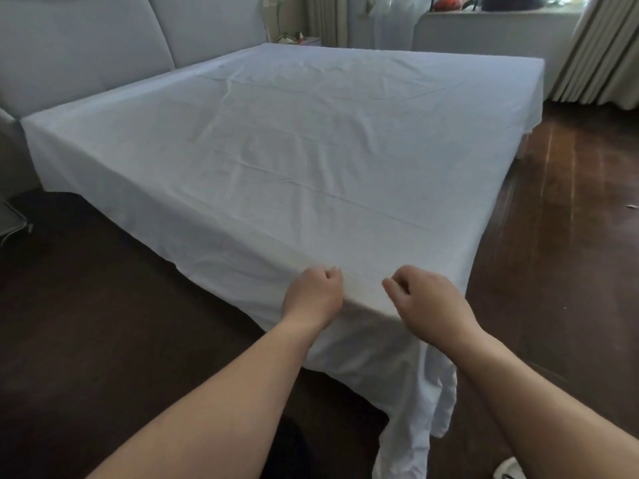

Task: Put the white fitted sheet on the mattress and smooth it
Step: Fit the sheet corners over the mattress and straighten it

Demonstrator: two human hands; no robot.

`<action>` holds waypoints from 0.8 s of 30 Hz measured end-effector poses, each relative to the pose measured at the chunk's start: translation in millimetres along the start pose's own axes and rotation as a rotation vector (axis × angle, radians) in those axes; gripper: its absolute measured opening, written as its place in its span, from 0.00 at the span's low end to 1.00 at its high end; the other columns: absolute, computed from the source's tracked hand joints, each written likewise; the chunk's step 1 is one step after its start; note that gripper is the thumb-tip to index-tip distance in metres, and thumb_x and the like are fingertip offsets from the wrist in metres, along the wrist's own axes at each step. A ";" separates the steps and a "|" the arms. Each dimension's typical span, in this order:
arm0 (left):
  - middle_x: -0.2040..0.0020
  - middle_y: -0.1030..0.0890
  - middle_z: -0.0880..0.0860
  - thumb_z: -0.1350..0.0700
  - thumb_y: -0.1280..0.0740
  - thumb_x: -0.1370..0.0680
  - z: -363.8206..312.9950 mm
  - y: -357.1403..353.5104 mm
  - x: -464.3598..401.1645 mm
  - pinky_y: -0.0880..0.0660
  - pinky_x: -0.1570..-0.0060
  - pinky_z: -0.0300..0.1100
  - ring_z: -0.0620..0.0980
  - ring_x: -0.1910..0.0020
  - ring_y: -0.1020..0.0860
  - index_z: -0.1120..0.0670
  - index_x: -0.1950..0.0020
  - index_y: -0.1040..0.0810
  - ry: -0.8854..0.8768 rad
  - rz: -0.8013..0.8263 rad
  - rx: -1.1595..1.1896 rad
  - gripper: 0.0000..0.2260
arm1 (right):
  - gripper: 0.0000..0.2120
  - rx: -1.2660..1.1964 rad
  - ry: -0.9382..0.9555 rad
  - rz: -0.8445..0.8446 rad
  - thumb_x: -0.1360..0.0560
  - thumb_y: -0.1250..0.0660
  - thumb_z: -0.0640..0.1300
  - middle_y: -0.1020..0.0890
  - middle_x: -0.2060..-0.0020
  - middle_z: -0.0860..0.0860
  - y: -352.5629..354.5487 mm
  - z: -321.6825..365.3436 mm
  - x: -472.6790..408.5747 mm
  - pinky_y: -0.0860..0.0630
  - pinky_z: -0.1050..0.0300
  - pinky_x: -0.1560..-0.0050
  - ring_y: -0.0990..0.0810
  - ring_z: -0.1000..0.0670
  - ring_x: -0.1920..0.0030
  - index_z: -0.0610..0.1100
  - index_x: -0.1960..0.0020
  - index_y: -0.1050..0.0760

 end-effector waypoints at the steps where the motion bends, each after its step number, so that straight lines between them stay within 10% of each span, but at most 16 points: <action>1: 0.55 0.20 0.52 0.46 0.42 0.17 -10.1 0.7 4.7 0.30 0.55 0.47 0.55 0.53 0.23 0.53 0.54 0.23 -0.087 -0.073 0.009 0.15 | 0.14 -0.078 -0.113 -0.080 0.18 0.41 0.58 0.20 0.59 0.52 7.7 -9.4 -4.5 0.25 0.48 0.55 0.22 0.45 0.55 0.49 0.53 0.25; 4: 0.32 0.27 0.52 0.39 0.40 0.19 -40.2 -13.6 8.7 0.32 0.33 0.52 0.55 0.31 0.32 0.48 0.31 0.28 -0.390 -0.087 -0.143 0.21 | 0.26 -0.267 -0.498 -0.152 0.22 0.43 0.66 0.19 0.54 0.47 18.9 -57.9 -19.7 0.27 0.48 0.53 0.22 0.42 0.55 0.44 0.44 0.27; 6: 0.17 0.51 0.50 0.33 0.42 0.21 -58.3 -29.2 9.2 0.48 0.22 0.61 0.56 0.19 0.53 0.39 0.19 0.45 -0.468 0.100 -0.326 0.31 | 0.38 -0.427 -0.659 -0.051 0.26 0.45 0.72 0.18 0.52 0.43 11.6 -86.1 -21.9 0.24 0.50 0.61 0.20 0.41 0.61 0.38 0.38 0.27; 9: 0.18 0.69 0.45 0.27 0.45 0.23 -73.0 -50.6 12.5 0.62 0.26 0.71 0.58 0.20 0.68 0.32 0.20 0.60 -0.525 0.368 -0.568 0.37 | 0.31 -0.687 -0.684 0.135 0.20 0.45 0.67 0.18 0.48 0.41 -3.7 -99.2 -18.5 0.21 0.52 0.65 0.18 0.41 0.58 0.40 0.39 0.26; 18: 0.16 0.58 0.42 0.26 0.43 0.24 -54.6 -53.1 33.8 0.57 0.25 0.72 0.59 0.18 0.60 0.33 0.20 0.59 -0.668 0.497 -0.793 0.39 | 0.18 -0.518 -0.439 0.130 0.16 0.42 0.47 0.21 0.65 0.44 8.4 -97.2 -24.5 0.19 0.46 0.56 0.21 0.44 0.62 0.41 0.62 0.27; 24: 0.38 0.19 0.51 0.42 0.42 0.17 -111.9 -35.7 3.2 0.24 0.45 0.49 0.56 0.38 0.22 0.46 0.39 0.19 -0.724 0.293 -0.730 0.16 | 0.21 -0.441 -0.406 0.129 0.15 0.44 0.50 0.15 0.60 0.42 13.6 -104.5 -14.0 0.24 0.53 0.59 0.15 0.41 0.59 0.40 0.61 0.24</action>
Point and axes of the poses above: each hand's wrist, its own x-axis away from the middle knuckle, its own y-axis out of the back of the hand, z = x × y, the point moved 1 cm from there along -x, towards the middle knuckle
